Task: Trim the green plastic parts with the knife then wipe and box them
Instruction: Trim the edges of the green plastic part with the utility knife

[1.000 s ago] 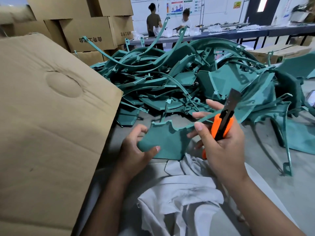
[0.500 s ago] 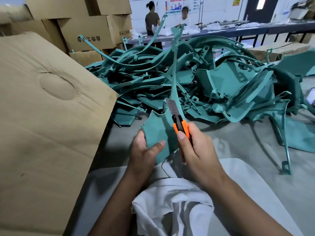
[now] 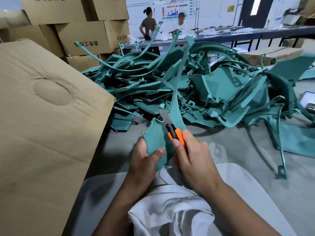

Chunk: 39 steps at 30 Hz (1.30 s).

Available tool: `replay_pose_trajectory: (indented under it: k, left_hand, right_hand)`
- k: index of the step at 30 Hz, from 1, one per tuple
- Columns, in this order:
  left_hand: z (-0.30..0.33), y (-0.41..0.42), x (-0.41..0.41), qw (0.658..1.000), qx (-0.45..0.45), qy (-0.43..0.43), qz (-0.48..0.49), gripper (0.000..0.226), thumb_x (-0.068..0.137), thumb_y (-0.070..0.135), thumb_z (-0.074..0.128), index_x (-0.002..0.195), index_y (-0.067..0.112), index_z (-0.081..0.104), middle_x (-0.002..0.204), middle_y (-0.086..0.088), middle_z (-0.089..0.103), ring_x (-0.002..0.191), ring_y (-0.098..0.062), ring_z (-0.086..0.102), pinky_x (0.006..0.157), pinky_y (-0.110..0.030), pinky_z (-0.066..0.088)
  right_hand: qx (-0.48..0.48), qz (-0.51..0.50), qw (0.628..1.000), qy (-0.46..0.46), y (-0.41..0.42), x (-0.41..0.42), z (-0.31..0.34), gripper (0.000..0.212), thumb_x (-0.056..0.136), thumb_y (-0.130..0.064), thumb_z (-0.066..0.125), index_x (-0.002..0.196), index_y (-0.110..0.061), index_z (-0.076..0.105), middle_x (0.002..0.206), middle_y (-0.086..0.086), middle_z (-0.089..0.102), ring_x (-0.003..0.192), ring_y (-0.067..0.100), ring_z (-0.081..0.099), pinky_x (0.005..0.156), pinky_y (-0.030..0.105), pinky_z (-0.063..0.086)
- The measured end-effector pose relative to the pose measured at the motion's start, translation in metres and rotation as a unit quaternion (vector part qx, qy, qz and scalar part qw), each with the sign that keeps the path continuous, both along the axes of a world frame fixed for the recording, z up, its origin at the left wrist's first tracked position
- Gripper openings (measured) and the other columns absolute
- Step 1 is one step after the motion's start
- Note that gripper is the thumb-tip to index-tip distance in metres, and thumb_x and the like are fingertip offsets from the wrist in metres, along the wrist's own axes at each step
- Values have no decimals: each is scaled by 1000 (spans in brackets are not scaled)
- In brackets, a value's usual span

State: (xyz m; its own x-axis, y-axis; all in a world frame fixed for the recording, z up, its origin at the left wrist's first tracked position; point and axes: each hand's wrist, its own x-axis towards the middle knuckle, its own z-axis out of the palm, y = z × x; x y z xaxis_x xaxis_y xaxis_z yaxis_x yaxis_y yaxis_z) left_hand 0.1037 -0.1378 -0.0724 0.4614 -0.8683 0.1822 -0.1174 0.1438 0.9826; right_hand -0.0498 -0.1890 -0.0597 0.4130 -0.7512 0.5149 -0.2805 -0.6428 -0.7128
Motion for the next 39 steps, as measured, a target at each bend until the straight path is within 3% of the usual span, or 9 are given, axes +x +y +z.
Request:
replay_pose_trajectory:
  k: [3, 7, 12, 16, 20, 26, 33, 37, 39]
  left_hand:
    - [0, 1, 12, 1000, -15, -22, 8, 41, 76, 23, 68, 117, 19, 67, 106, -2, 77, 98, -25, 73, 86, -48, 61]
    - [0, 2, 21, 999, -43, -28, 8, 28, 77, 20, 69, 105, 22, 73, 101, -1, 78, 91, -19, 74, 74, -27, 59]
    - [1, 3, 28, 995, -75, -58, 35, 26, 79, 33, 70, 101, 20, 72, 99, 3, 78, 91, -15, 74, 77, -26, 57]
    - [4, 2, 35, 991, -93, -83, 48, 18, 82, 20, 70, 96, 28, 75, 93, 9, 79, 82, -6, 74, 70, -17, 55]
    - [10, 5, 44, 983, -105, -138, 65, 20, 79, 28, 73, 97, 38, 75, 91, 12, 77, 81, -7, 72, 71, -22, 56]
    - [7, 11, 65, 974, -81, -192, 87, 19, 82, 23, 71, 101, 25, 73, 93, 6, 78, 86, -15, 74, 76, -36, 60]
    - [14, 15, 63, 969, -79, -225, 63, 22, 80, 32, 69, 101, 25, 71, 91, 5, 78, 86, -18, 74, 76, -43, 62]
    - [15, 15, 65, 971, -72, -223, 53, 21, 81, 26, 69, 101, 23, 73, 93, 4, 78, 88, -22, 75, 75, -50, 62]
    - [14, 15, 66, 972, -72, -220, 49, 21, 81, 30, 69, 99, 20, 73, 91, 2, 78, 87, -26, 74, 74, -52, 61]
  right_hand:
    - [-8, -25, 999, 28, -8, -4, -2, 23, 109, -41, 43, 90, -28, 44, 62, 1, 54, 52, 19, 50, 50, 38, 37]
    - [-86, -65, 992, 63, -11, -7, 0, 22, 107, -43, 44, 93, -26, 45, 58, -9, 47, 51, 14, 47, 46, 29, 35]
    - [-81, -23, 993, 82, -16, -12, 3, 25, 103, -48, 43, 91, -26, 45, 61, -8, 50, 54, 13, 49, 52, 40, 43]
    - [-102, -29, 988, 112, -14, -13, 5, 24, 104, -47, 40, 92, -26, 46, 62, -7, 51, 55, 20, 50, 53, 46, 44]
    - [-148, -94, 975, 135, -12, -16, 8, 31, 106, -47, 34, 92, -23, 47, 60, -10, 47, 50, 15, 45, 47, 38, 40]
    - [-158, -110, 981, 38, -11, -18, 9, 19, 106, -35, 50, 92, -21, 49, 58, -8, 42, 48, 14, 42, 46, 33, 36]
    - [-161, -115, 969, 147, -14, -15, 4, 27, 104, -48, 36, 94, -27, 50, 60, -9, 49, 50, 15, 47, 51, 39, 48]
    - [-167, -141, 969, 111, -17, -17, 6, 16, 106, -36, 49, 97, -24, 52, 61, -8, 49, 47, 15, 47, 49, 37, 47]
    - [-189, -177, 963, 71, -18, -22, 11, 11, 103, -24, 60, 95, -20, 54, 57, -13, 42, 43, 5, 39, 42, 25, 34]
